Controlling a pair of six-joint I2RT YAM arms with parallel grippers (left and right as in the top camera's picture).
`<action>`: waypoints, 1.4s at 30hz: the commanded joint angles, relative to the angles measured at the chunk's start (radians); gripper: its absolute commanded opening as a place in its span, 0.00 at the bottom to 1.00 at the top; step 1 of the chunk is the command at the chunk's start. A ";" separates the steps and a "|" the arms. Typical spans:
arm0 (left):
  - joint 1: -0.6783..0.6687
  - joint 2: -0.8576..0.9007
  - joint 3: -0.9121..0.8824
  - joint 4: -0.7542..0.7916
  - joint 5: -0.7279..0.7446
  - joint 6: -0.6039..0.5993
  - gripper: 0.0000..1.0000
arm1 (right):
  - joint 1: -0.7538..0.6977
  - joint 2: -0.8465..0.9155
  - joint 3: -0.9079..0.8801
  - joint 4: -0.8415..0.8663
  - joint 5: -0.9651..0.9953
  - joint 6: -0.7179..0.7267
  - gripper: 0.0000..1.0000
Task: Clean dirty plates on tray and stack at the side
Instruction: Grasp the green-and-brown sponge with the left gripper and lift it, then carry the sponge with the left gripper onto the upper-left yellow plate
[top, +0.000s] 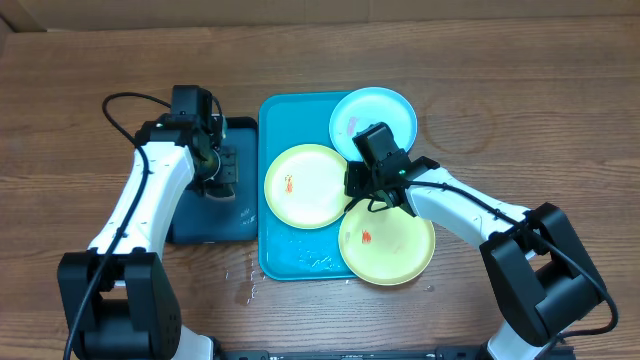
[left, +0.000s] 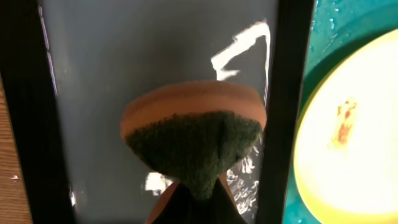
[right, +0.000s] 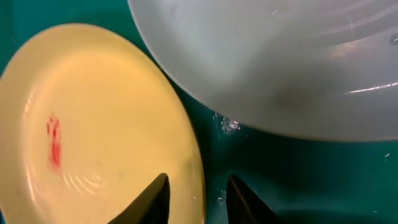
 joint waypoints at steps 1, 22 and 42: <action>-0.002 -0.016 0.028 -0.006 0.050 0.019 0.04 | -0.001 -0.005 0.006 0.003 0.008 0.006 0.35; -0.002 -0.016 0.028 -0.021 0.055 0.026 0.04 | 0.000 0.009 -0.005 -0.006 -0.056 0.010 0.22; -0.028 -0.016 0.198 -0.035 0.274 -0.032 0.04 | 0.000 0.029 -0.005 0.003 -0.056 0.010 0.04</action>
